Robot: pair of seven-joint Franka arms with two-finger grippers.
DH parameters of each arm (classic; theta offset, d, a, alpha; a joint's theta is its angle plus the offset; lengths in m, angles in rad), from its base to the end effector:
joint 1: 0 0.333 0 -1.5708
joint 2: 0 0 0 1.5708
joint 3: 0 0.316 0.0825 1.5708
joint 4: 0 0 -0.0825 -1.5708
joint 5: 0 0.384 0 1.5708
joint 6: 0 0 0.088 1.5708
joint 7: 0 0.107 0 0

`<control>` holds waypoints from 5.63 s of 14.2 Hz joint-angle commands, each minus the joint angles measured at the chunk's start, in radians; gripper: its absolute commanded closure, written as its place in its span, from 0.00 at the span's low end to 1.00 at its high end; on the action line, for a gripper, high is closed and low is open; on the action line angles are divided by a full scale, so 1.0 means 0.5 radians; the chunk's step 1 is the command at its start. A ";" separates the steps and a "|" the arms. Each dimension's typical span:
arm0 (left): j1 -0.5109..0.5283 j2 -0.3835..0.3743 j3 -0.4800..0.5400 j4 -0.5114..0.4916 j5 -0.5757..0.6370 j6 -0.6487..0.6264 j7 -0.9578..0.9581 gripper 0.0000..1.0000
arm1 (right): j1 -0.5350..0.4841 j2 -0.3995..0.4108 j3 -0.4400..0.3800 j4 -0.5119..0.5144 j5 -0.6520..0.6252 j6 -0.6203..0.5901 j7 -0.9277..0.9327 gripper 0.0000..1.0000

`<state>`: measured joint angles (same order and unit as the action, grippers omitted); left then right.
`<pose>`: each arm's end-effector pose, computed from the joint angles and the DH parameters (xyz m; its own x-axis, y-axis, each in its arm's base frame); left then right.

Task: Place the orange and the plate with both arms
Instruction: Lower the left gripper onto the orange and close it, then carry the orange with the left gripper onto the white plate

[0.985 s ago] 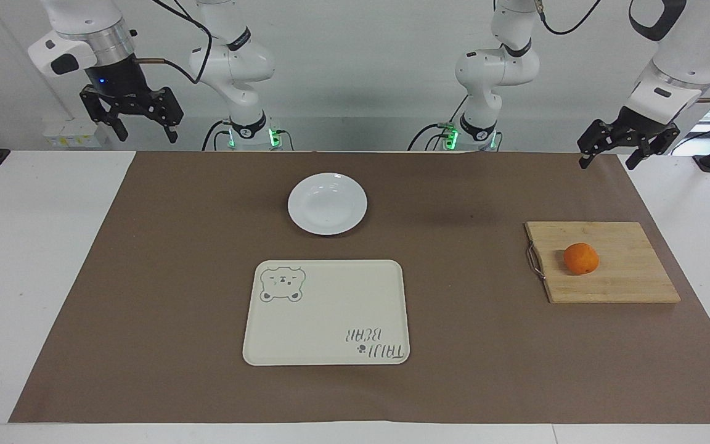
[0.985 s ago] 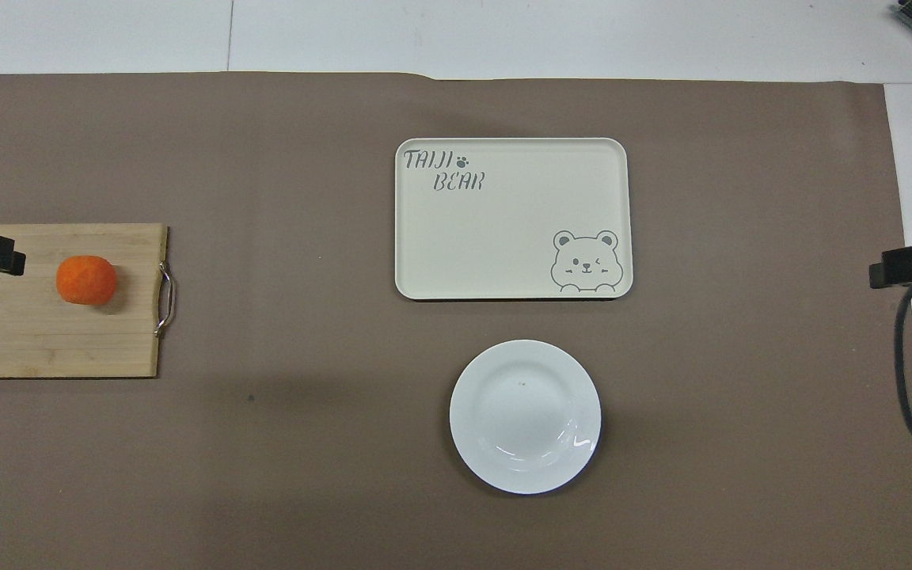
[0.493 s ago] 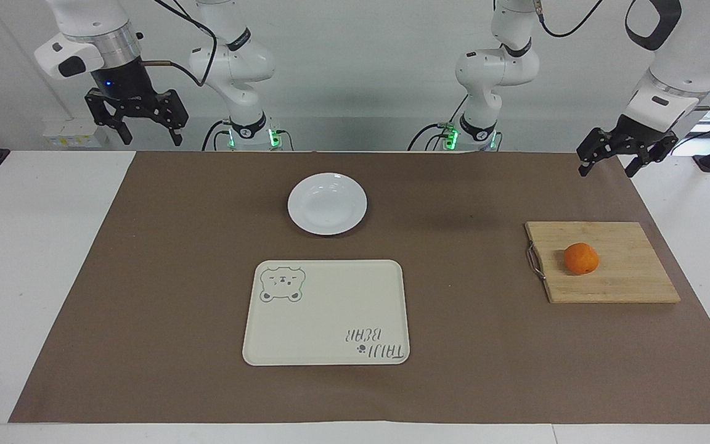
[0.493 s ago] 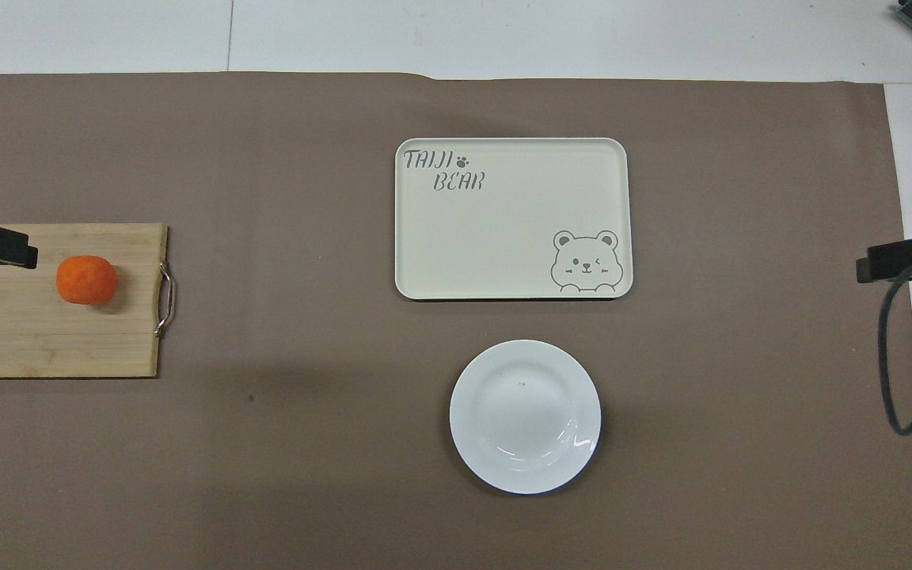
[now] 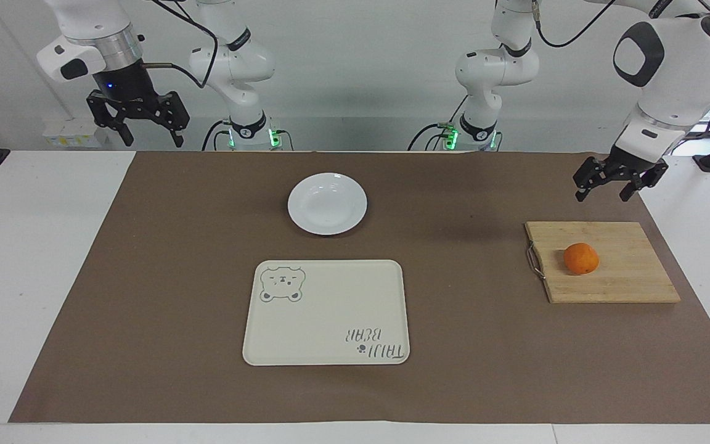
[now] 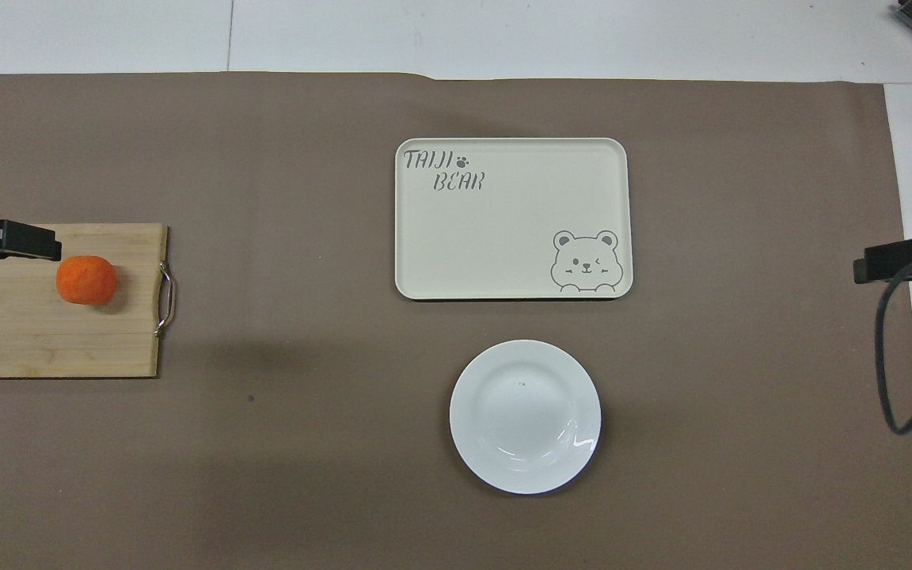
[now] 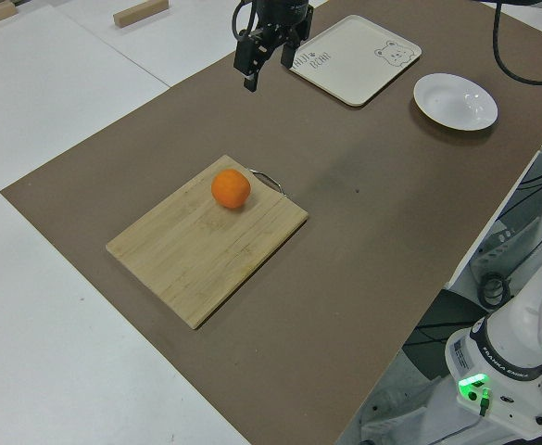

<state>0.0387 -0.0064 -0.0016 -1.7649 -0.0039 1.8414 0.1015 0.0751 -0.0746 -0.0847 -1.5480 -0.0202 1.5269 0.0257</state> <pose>0.5693 0.0208 0.5596 0.9945 -0.0634 0.0828 -0.0633 -0.9980 -0.0046 0.5265 -0.0093 0.6714 0.9979 -0.0363 0.0535 -0.0370 -0.9992 0.0124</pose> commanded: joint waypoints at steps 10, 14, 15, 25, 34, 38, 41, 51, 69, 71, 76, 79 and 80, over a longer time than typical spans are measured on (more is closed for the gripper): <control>0.168 0.436 -0.015 -0.434 -0.001 0.842 0.076 0.00 | -0.012 -0.019 0.004 -0.052 0.016 0.060 -0.039 0.00; 0.205 0.473 -0.015 -0.572 -0.001 0.971 0.135 0.00 | -0.031 -0.023 0.004 -0.055 0.016 0.054 -0.039 0.00; 0.205 0.473 -0.012 -0.581 -0.001 0.974 0.135 0.00 | -0.031 -0.023 0.001 -0.055 0.016 0.063 -0.036 0.00; 0.281 0.461 -0.006 -0.584 0.005 0.907 0.300 0.00 | -0.031 -0.019 0.004 -0.055 0.016 0.076 -0.036 0.00; 0.269 0.464 -0.009 -0.581 0.005 0.898 0.270 0.77 | -0.031 -0.019 0.004 -0.055 0.016 0.076 -0.036 0.00; 0.181 0.445 -0.009 -0.486 0.005 0.885 0.157 1.00 | -0.031 -0.019 0.004 -0.067 0.016 0.079 -0.042 0.00; 0.101 0.412 -0.031 -0.379 0.002 0.824 0.116 1.00 | -0.028 -0.019 0.004 -0.067 0.016 0.082 -0.033 0.00; -0.920 0.169 -0.061 -0.241 -0.023 0.621 -0.457 1.00 | -0.034 -0.016 -0.015 -0.076 0.016 0.085 -0.042 0.00; -1.703 0.653 -0.254 -0.250 -0.550 0.986 -0.678 1.00 | -0.015 -0.026 -0.015 -0.128 0.086 0.088 0.041 0.00; -1.737 0.700 -0.251 -0.277 -0.550 1.063 -0.663 1.00 | -0.012 -0.026 -0.015 -0.138 0.086 0.091 0.050 0.00; -1.740 0.706 -0.245 -0.299 -0.529 1.066 -0.648 0.00 | -0.009 -0.019 -0.012 -0.187 0.092 0.192 0.044 0.00; -1.713 0.679 -0.245 -0.299 -0.529 1.060 -0.648 0.00 | -0.003 -0.023 -0.009 -0.266 0.258 0.192 0.041 0.00; -1.688 0.651 -0.233 -0.296 -0.529 1.057 -0.648 0.00 | 0.000 -0.023 0.004 -0.288 0.273 0.192 0.044 0.00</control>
<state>-0.8123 0.3537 -0.1340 -1.9007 -0.2611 2.3629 -0.2275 0.0752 -0.0734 -0.0900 -1.6505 0.0807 1.5964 0.0358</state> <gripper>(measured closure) 0.000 0.000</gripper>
